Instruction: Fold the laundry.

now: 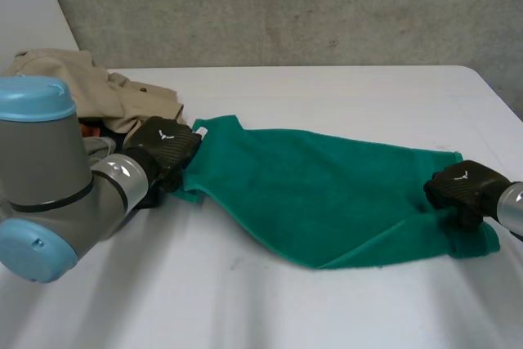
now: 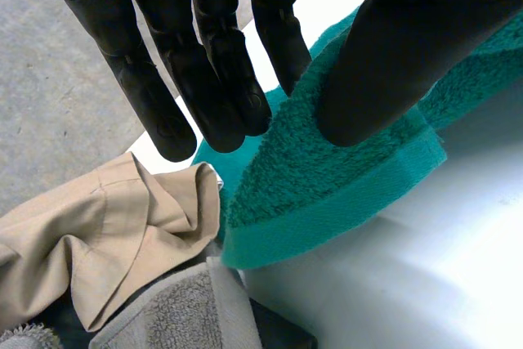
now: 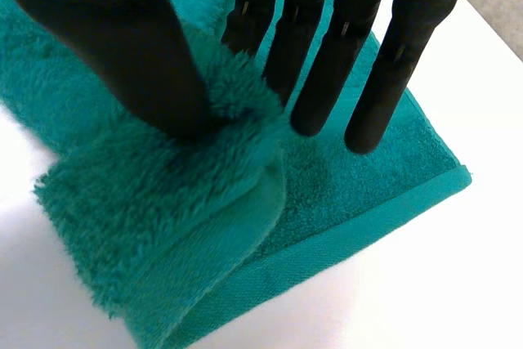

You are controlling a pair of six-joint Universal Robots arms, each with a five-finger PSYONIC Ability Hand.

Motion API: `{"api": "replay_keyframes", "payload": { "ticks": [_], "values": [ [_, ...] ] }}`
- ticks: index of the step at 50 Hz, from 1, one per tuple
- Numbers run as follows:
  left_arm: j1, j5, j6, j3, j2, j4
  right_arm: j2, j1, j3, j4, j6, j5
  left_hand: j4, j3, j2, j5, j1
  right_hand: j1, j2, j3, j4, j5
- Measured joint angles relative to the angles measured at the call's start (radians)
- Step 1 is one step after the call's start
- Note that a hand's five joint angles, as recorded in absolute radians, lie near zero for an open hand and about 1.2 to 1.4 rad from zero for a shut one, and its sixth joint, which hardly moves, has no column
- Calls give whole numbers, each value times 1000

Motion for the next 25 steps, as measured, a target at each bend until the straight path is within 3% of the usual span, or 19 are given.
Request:
{"api": "replay_keyframes", "payload": {
  "ticks": [2,8,12,21,25],
  "values": [
    [4,-3,-6,12,-10,14,22,13,-27,6,9,15,0,0,0,0,0,29,75,90,98,73],
    [17,-10,-12,102,-55,72,31,46,-129,27,27,35,0,0,0,0,0,29,75,98,106,73],
    [26,-22,-17,269,-118,140,13,80,-270,-66,107,46,0,5,2,0,0,29,75,102,107,73],
    [51,-110,-142,724,-220,357,-75,109,-545,-665,494,143,1,5,2,0,0,29,75,102,109,73],
    [53,-125,-192,778,-201,406,-92,110,-552,-798,596,152,1,5,2,0,0,29,75,102,109,85]
  ]
}}
